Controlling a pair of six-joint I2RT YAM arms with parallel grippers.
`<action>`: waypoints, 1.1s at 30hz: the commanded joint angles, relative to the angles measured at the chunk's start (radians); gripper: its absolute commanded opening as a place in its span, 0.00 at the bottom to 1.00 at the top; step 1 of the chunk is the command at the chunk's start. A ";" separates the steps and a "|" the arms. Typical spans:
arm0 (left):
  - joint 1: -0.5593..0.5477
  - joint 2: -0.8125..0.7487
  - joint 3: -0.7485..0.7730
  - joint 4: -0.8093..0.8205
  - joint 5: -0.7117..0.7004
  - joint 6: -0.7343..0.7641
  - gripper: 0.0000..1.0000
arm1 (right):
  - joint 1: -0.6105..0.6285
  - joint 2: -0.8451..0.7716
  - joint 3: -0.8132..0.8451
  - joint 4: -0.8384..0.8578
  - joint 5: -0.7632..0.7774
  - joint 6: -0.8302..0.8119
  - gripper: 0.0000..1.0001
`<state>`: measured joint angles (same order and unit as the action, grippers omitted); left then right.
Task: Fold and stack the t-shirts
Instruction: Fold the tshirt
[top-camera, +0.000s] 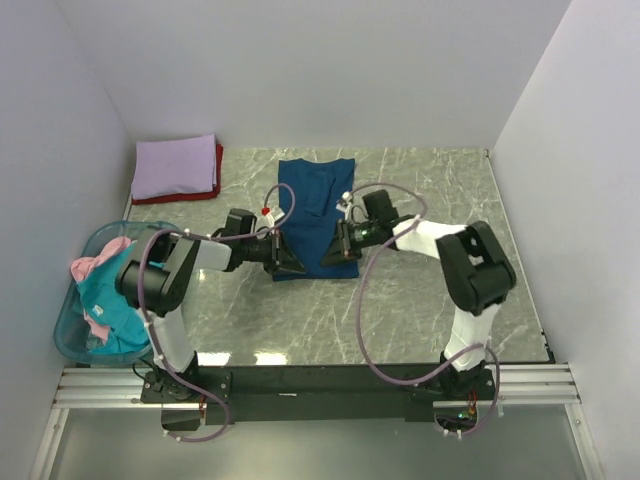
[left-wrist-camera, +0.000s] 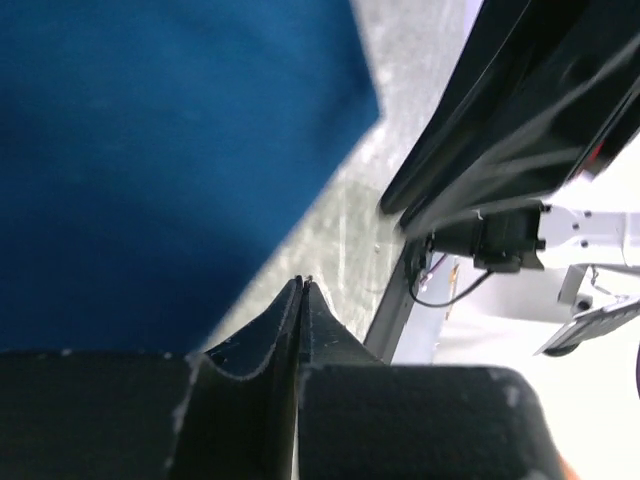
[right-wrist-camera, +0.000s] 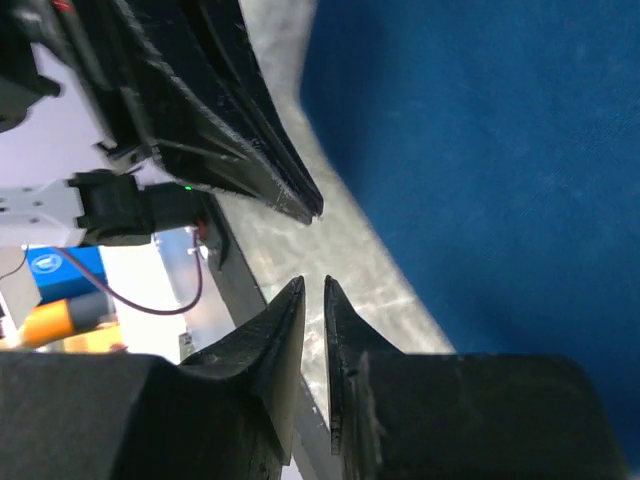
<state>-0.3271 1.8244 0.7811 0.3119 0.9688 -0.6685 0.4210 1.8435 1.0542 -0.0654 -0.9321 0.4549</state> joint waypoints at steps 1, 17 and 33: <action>-0.015 0.053 0.029 0.125 -0.018 -0.091 0.06 | 0.033 0.069 -0.014 0.111 -0.002 0.081 0.20; 0.157 0.044 -0.008 -0.305 0.036 0.303 0.11 | -0.056 0.035 -0.050 -0.243 0.075 -0.290 0.22; 0.186 0.150 0.332 0.059 0.028 0.044 0.17 | -0.154 0.264 0.449 -0.061 -0.002 -0.108 0.28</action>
<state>-0.1524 1.9022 1.0519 0.2081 1.0302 -0.5079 0.2638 2.0064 1.4429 -0.1993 -0.9325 0.2680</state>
